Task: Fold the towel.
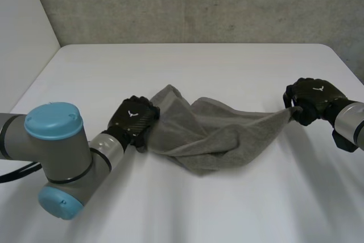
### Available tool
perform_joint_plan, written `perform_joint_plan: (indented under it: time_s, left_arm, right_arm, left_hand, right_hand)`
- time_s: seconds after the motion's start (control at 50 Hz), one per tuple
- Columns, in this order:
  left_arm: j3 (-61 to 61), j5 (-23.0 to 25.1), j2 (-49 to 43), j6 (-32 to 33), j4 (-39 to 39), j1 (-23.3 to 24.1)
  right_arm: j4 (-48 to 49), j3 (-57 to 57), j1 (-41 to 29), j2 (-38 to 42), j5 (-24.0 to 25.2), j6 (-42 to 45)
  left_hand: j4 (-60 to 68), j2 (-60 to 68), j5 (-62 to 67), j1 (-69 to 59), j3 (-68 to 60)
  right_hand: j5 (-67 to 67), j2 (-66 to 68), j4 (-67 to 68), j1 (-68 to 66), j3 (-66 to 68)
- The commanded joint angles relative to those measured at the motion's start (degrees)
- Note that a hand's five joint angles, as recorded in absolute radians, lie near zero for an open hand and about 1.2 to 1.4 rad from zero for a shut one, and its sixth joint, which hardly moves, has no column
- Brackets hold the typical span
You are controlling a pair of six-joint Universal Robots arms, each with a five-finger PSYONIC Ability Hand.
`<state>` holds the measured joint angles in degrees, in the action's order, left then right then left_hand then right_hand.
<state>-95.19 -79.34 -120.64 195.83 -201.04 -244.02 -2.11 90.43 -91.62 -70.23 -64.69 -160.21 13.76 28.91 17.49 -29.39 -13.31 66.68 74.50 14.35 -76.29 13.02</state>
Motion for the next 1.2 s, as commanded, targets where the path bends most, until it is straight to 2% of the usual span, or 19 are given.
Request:
perform_joint_plan:
  time_s: [0.02, 0.48, 0.52, 0.54, 0.56, 0.58, 0.62, 0.7, 0.8, 0.86, 0.92, 1.0, 1.12, 1.2]
  left_arm:
    - [0.2, 0.1, -0.3, -0.2, -3.1, -1.4]
    - [-0.5, 0.4, -2.8, -0.2, -4.3, -1.4]
    - [1.2, 0.4, -4.9, -0.2, -4.0, -1.3]
    - [1.2, 0.4, -4.9, -0.2, -4.0, -1.3]
    - [2.2, 0.5, -5.7, -0.2, -3.8, -1.3]
    - [2.9, 0.4, -6.4, -0.3, -3.7, -1.2]
    - [3.3, 0.4, -6.6, -0.4, -3.7, -1.2]
    - [3.5, 0.2, -5.5, -0.7, -3.6, -1.3]
    - [0.5, 0.4, 4.6, -1.6, -0.4, -3.0]
    - [-0.8, 0.6, 7.1, -2.4, 0.3, -4.3]
    - [-2.2, 2.0, 11.5, -4.0, 1.8, -5.7]
    - [-1.2, 6.1, 16.4, -5.4, 9.3, -6.2]
    - [3.2, 10.3, 15.8, -5.5, 18.2, -6.3]
    - [6.1, 10.0, 10.4, -5.0, 19.6, -6.1]
  right_arm:
    - [0.0, -0.5, 0.8, 0.1, -0.1, -0.3]
    - [-0.1, 0.1, 0.3, 0.4, -0.1, -0.4]
    - [-0.2, 0.1, 0.2, 0.4, -0.1, -0.4]
    - [-0.3, 0.2, 0.2, 0.3, -0.1, -0.4]
    - [-0.4, 0.2, 0.2, 0.2, -0.1, -0.4]
    - [-0.4, 0.2, 0.2, 0.2, -0.1, -0.4]
    - [-0.4, 0.2, 0.2, -0.2, -0.1, -0.4]
    - [-0.6, 0.1, 0.3, -0.5, -0.2, -0.4]
    - [-2.2, -0.4, 0.4, -2.5, 0.1, 0.2]
    - [-5.3, -1.0, 0.7, -4.4, 0.9, 0.6]
    - [-8.0, -2.3, 0.9, -5.5, 1.3, 0.5]
    - [-9.9, -2.8, 0.4, -6.8, 2.2, 0.6]
    - [-10.0, -3.1, 0.0, -7.0, 2.6, 1.0]
    - [-9.6, -3.3, -0.7, -4.6, 2.6, 2.0]
  left_hand:
    - [-3.8, -0.9, 0.6, 1.3, 3.3]
    - [-3.8, 1.5, 2.9, -1.0, 3.3]
    - [-3.8, 13.4, 14.8, -12.9, 3.3]
    - [-3.8, 13.4, 14.9, -12.9, 3.3]
    - [-3.8, 25.8, 27.2, -25.3, 3.3]
    - [-3.8, 45.7, 47.1, -45.2, 3.3]
    - [-3.8, 51.0, 52.5, -50.6, 3.3]
    - [-3.8, 51.1, 52.5, -50.6, 3.3]
    - [-3.8, 51.1, 52.5, -50.6, 3.3]
    - [-3.8, 51.1, 52.5, -50.6, 3.3]
    - [-3.8, 51.1, 52.5, -50.6, 3.3]
    - [-3.8, 51.1, 52.5, -50.6, 3.3]
    - [-3.8, 51.1, 52.5, -50.6, 3.3]
    - [-3.8, 51.1, 52.5, -50.6, 3.3]
  right_hand:
    - [3.3, 5.5, -4.4, -3.7, -3.0]
    - [3.3, 5.5, -4.4, -3.7, -3.0]
    - [3.3, 5.5, -4.4, -3.7, -3.0]
    - [3.3, 5.5, -4.4, -3.7, -3.0]
    - [3.3, 5.5, -4.4, -3.7, -3.0]
    - [3.3, 5.5, -4.4, -3.7, -3.0]
    - [3.3, 5.5, -4.4, -3.7, -3.0]
    - [3.3, 5.5, -4.4, -3.7, -3.0]
    - [3.3, 5.5, -4.4, -3.7, -3.0]
    - [3.3, 5.5, -4.4, -3.7, -3.0]
    - [3.3, 5.5, -4.4, -3.7, -3.0]
    - [3.3, 5.5, -4.4, -3.7, -3.0]
    - [3.3, 5.5, -4.4, -3.7, -3.0]
    - [3.3, 5.5, -4.4, -3.7, -3.0]
